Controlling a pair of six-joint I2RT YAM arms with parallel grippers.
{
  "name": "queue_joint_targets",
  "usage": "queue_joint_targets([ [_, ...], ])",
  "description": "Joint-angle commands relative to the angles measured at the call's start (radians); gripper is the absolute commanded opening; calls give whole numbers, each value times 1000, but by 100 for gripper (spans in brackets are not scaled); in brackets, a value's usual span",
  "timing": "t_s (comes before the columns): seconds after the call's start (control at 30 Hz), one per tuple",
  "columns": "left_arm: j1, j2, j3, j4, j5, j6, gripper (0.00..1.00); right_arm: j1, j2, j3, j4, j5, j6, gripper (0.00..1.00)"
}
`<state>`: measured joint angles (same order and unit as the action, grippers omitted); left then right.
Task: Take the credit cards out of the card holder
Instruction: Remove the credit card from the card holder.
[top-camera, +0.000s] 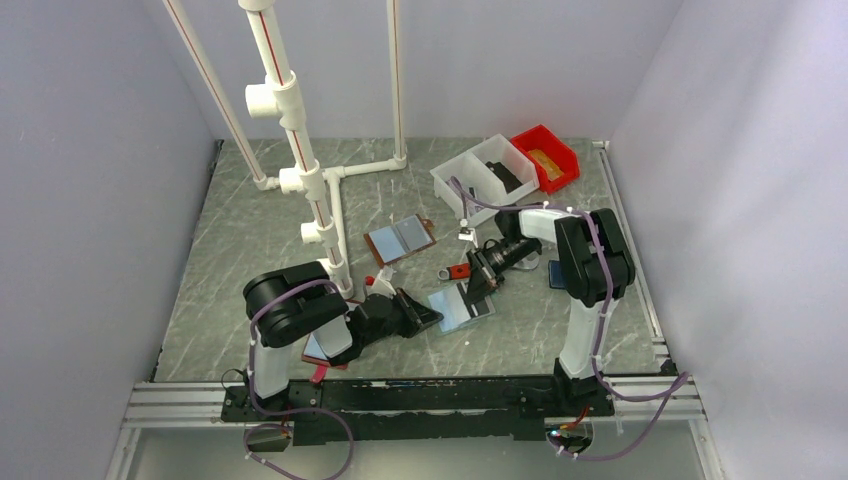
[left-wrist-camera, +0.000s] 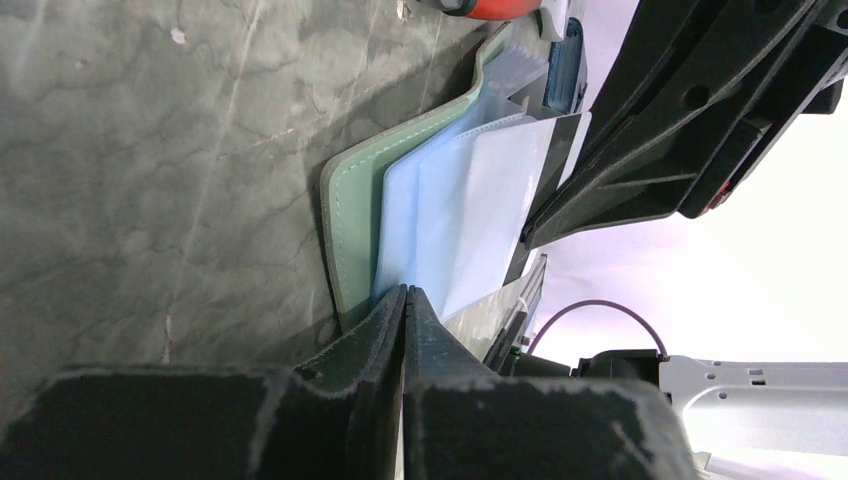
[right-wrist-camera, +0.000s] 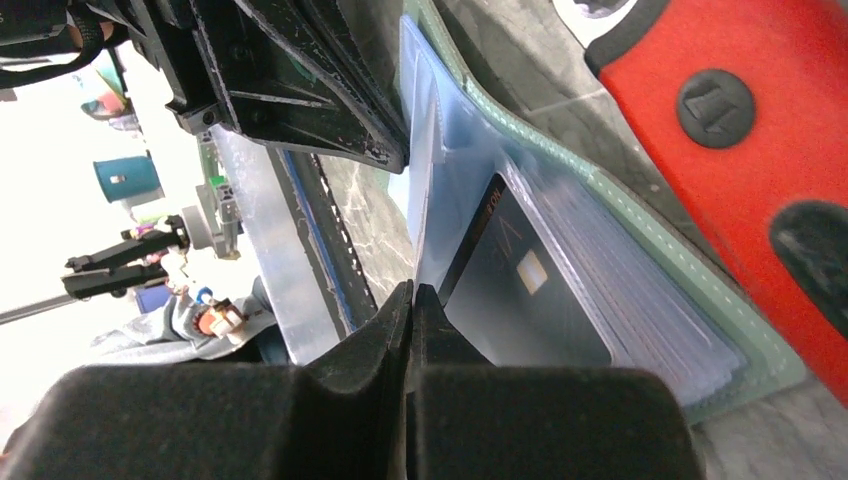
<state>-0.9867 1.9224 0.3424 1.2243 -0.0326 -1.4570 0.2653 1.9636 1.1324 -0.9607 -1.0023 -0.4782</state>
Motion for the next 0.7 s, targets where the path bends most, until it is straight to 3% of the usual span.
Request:
queue_joint_targets([
  [0.0, 3, 5, -19, -128, -34, 37, 9, -30, -23, 27, -15, -16, -21, 0],
  [0.33, 6, -75, 11, -229, -14, 96, 11, -100, -82, 30, -83, 0, -114, 0],
  [0.67, 4, -259, 85, -481, 18, 226, 27, -197, -200, 53, -192, -65, -297, 0],
])
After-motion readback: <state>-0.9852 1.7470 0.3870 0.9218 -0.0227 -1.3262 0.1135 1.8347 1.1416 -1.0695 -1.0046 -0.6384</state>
